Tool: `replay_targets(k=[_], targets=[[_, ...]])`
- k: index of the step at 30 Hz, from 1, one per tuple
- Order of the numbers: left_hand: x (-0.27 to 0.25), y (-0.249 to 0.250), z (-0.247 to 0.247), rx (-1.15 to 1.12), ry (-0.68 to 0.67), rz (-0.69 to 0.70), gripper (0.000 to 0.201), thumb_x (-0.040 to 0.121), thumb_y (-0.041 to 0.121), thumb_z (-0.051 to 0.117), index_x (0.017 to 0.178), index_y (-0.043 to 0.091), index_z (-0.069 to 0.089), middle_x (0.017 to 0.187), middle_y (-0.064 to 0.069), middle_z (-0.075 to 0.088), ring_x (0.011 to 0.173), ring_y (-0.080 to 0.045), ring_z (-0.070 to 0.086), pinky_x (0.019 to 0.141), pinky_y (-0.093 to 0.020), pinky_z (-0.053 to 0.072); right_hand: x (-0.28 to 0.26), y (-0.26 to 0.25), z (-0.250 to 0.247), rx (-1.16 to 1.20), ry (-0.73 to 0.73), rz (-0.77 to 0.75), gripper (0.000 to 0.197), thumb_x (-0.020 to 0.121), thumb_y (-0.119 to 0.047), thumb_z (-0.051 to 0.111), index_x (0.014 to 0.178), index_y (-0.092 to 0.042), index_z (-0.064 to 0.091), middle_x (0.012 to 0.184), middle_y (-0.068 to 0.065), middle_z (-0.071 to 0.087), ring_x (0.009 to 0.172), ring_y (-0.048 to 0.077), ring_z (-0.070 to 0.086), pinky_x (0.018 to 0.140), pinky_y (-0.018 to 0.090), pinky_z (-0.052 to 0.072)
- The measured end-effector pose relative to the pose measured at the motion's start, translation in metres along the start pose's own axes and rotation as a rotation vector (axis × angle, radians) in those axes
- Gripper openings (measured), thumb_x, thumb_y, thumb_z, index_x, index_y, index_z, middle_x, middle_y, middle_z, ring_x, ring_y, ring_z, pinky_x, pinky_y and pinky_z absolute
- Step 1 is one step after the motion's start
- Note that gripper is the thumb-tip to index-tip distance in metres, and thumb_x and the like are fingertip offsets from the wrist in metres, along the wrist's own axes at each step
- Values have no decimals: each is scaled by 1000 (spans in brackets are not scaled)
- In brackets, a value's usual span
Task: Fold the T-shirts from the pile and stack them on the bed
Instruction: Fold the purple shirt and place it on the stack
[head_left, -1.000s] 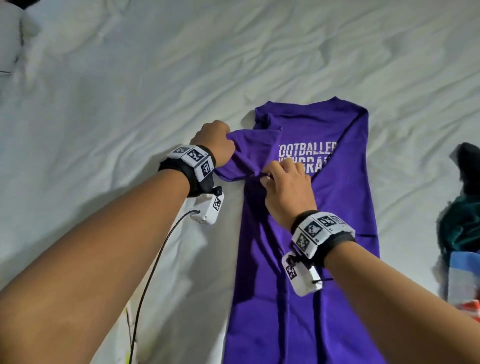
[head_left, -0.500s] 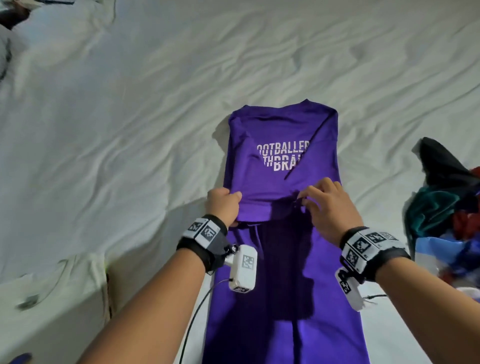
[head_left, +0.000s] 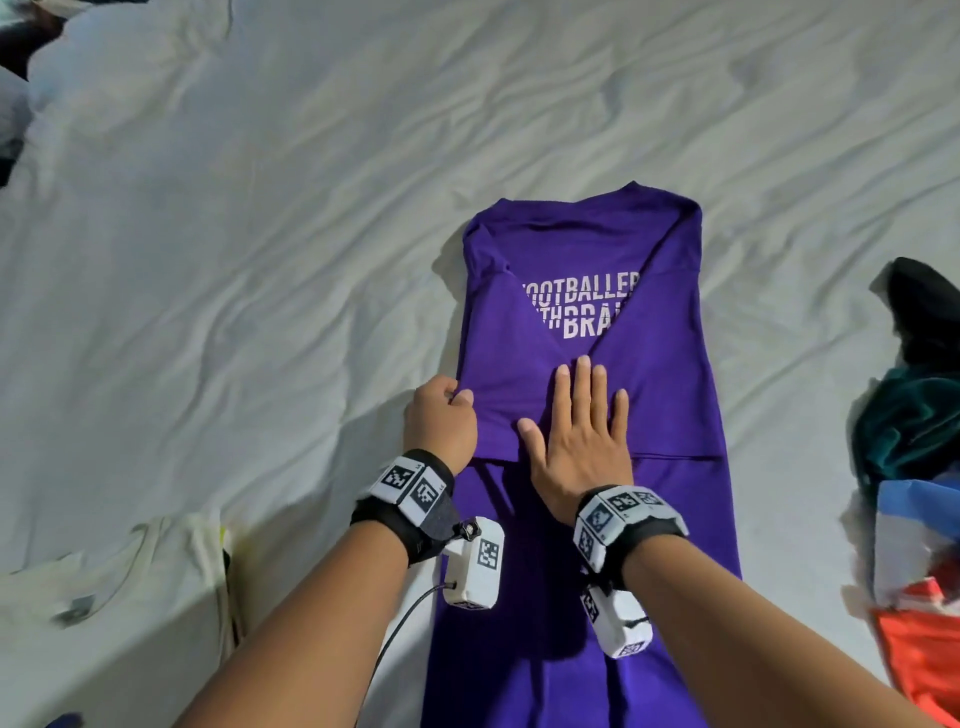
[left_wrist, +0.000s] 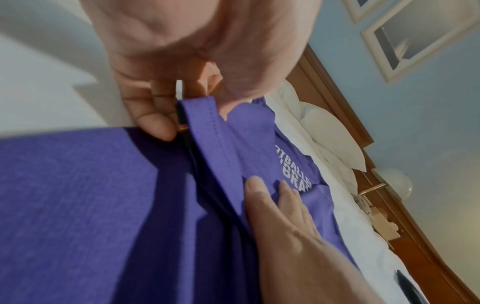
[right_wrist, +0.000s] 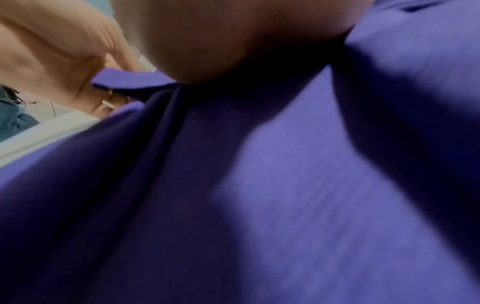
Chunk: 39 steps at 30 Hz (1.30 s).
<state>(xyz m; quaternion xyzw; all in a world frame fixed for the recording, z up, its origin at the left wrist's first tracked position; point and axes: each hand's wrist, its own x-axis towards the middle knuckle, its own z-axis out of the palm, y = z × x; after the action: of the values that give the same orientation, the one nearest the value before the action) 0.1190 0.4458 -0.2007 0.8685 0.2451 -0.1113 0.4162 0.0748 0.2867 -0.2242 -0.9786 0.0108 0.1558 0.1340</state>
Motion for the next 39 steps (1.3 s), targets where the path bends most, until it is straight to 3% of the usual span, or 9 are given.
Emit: replay_targets(k=[6, 10, 15, 24, 28, 31, 34, 37, 39], targets=[[-6, -10, -4, 278, -6, 165, 20, 99, 14, 55, 120, 15, 57, 112, -8, 67, 105, -34, 61, 87, -45, 50, -9, 1, 14, 4, 107, 24, 82, 103, -61, 11, 160, -6, -9, 168, 12, -17, 154, 24, -20, 126, 50, -3], [1, 2, -9, 744, 113, 648, 55, 94, 28, 61, 146, 17, 44, 145, -16, 43, 129, -38, 46, 99, -53, 43, -13, 4, 20, -14, 113, 13, 83, 104, -60, 16, 160, -1, -3, 168, 15, -13, 155, 27, -16, 126, 51, 2], [54, 13, -1, 1096, -268, 1184, 73, 101, 54, 27, 164, 21, 13, 171, -10, 3, 158, -33, 3, 124, -59, 9, -12, 7, 24, -32, 103, 7, 83, 104, -59, 14, 160, 0, -1, 168, 17, -10, 155, 29, -14, 126, 52, 3], [151, 42, -12, 1176, -279, 1153, 67, 103, 65, 6, 161, 36, -10, 171, 1, -11, 158, -23, -7, 124, -59, 4, -9, 7, 31, -45, 132, 13, 80, 105, -56, 18, 160, -1, 0, 168, 17, -8, 156, 30, -11, 126, 51, 0], [166, 61, -19, 1211, -225, 1027, 64, 104, 58, 1, 163, 33, -4, 171, -3, -5, 158, -28, -4, 122, -65, 3, -7, 7, 35, -49, 129, 18, 79, 105, -55, 18, 159, 0, 0, 168, 17, -7, 156, 31, -11, 126, 52, 1], [137, 67, -25, 992, -171, 967, 66, 105, 50, 16, 163, 19, 16, 171, -12, 5, 157, -35, 4, 121, -65, 10, -7, 7, 36, -38, 121, 27, 79, 105, -55, 16, 159, 1, 2, 168, 18, -6, 156, 31, -10, 125, 54, 4], [75, 38, -10, 929, -176, 1128, 65, 104, 46, 29, 161, 14, 25, 169, -17, 12, 156, -37, 12, 120, -63, 17, -6, 7, 37, -29, 135, 27, 79, 104, -53, 21, 159, 2, 7, 168, 19, -3, 156, 32, -7, 125, 54, 4], [29, -10, -2, 1067, -348, 1146, 67, 106, 51, 25, 164, 18, 14, 171, -14, 1, 157, -33, 8, 121, -61, 15, -6, 8, 38, -36, 137, 15, 80, 104, -53, 24, 159, 2, 5, 168, 19, -4, 156, 31, -9, 125, 53, 2], [34, -32, -8, 1105, -322, 1091, 68, 107, 52, 21, 164, 19, 6, 171, -12, -2, 157, -32, 7, 121, -60, 15, -5, 8, 38, -24, 127, 10, 80, 104, -54, 23, 160, 0, 2, 168, 18, -6, 156, 29, -12, 126, 52, -1]])
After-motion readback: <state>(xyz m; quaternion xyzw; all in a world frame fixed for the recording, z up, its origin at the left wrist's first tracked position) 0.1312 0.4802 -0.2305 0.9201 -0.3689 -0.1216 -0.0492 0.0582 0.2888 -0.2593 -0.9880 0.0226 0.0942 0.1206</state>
